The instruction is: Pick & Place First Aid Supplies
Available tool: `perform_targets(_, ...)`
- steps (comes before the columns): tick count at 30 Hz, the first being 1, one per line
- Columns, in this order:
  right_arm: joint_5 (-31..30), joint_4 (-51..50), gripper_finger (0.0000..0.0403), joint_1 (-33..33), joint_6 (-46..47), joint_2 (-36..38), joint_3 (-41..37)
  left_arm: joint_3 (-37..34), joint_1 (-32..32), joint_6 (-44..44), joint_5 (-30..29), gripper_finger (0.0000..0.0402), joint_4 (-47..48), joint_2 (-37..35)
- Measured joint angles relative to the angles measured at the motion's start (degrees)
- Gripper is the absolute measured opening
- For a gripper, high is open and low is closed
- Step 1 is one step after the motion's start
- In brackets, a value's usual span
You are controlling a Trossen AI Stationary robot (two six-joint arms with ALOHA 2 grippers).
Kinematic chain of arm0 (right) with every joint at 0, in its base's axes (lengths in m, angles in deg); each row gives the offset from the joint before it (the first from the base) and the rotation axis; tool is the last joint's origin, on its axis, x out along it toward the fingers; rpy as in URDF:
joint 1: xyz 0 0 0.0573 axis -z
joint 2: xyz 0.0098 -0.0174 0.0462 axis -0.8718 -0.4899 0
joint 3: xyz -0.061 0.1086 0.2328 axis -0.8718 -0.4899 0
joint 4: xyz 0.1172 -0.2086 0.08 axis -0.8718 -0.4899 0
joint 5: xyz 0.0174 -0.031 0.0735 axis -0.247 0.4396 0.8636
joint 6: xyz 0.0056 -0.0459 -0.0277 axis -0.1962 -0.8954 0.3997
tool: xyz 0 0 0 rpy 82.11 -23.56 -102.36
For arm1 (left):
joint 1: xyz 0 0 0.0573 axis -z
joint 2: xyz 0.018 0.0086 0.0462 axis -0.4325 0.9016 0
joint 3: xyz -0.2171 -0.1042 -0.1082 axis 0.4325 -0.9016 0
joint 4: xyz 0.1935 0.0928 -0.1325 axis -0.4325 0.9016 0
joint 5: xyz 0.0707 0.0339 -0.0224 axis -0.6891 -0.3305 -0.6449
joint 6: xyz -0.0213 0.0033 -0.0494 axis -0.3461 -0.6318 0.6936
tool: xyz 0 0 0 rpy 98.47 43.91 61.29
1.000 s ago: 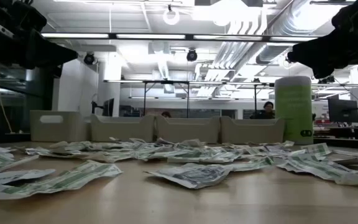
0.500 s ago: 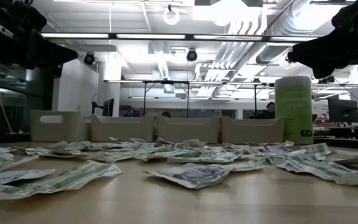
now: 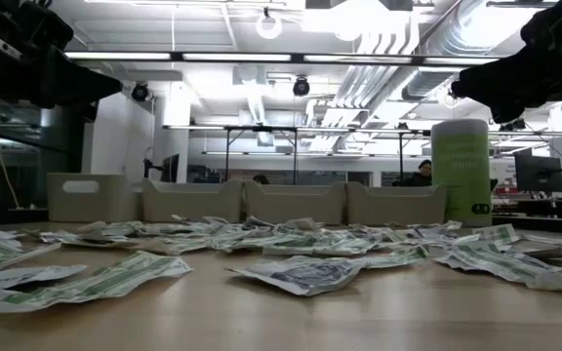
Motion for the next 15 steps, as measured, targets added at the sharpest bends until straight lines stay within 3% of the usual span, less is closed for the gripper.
perform_targets(15, 0.00, 0.01, 0.0147, 0.00, 0.00, 0.01, 0.01, -0.03, -0.01, 0.00, -0.57, 0.0001, -0.46, 0.00)
